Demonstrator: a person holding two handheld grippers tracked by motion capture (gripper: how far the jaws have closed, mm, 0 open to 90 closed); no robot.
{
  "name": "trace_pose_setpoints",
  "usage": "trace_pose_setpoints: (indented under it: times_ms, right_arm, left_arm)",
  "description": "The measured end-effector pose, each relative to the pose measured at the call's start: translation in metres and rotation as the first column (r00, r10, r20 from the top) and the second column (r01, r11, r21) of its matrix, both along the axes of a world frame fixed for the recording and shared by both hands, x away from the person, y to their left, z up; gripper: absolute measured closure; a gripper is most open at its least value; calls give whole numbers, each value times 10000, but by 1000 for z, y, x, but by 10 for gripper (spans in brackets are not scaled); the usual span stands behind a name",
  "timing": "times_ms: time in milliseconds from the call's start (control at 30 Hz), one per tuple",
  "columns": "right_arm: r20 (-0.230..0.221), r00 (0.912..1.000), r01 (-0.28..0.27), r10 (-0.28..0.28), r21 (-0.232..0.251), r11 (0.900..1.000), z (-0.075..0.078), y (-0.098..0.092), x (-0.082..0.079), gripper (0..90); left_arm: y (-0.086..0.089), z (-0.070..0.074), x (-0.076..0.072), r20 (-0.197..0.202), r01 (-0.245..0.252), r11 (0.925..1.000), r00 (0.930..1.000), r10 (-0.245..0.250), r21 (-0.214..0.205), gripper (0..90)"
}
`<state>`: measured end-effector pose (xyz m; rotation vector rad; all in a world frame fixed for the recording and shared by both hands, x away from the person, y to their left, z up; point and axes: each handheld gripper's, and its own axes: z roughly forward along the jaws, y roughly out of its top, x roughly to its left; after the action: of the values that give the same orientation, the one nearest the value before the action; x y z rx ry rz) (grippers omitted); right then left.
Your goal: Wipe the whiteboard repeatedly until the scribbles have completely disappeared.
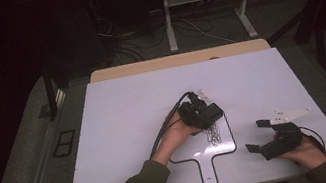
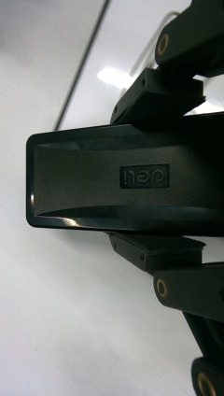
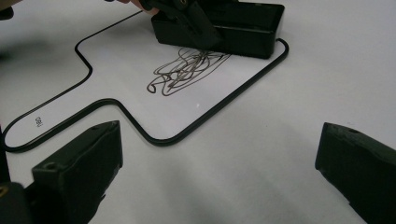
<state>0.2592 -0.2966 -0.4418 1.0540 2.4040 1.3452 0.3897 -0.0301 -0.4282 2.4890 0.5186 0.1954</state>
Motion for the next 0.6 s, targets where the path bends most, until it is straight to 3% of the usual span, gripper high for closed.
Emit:
trace_pose_setpoints:
  times_ms: [100,167,200,267,333,400,600]
  right_arm:
    - [2,10000,-5,5,0,10000,0,0,0,0]
    - [0,10000,-3,3,-7,10000,0,0,0,0]
    - [-8,10000,-3,3,-3,10000,0,0,0,0]
    - [3,10000,-20,20,-30,10000,0,1,0,0]
    - [2,10000,-28,28,-29,10000,0,1,0,0]
    - [2,10000,-24,24,-33,10000,0,1,0,0]
    - [2,10000,-27,27,-44,10000,0,1,0,0]
  left_arm:
    - [10,1,1,105,-223,9997,9997,221,140,394]
    - [16,0,1,0,-495,9988,9988,495,55,394]
    - [19,1,3,63,-343,9994,9994,343,99,394]
    - [20,0,0,-60,-497,9987,9987,497,-81,394]
    - [20,1,-2,-32,-340,9994,9994,340,102,394]
    - [17,1,-6,-155,-332,9994,9993,332,16,394]
    - [0,1,-18,-107,417,9991,9991,-417,20,394]
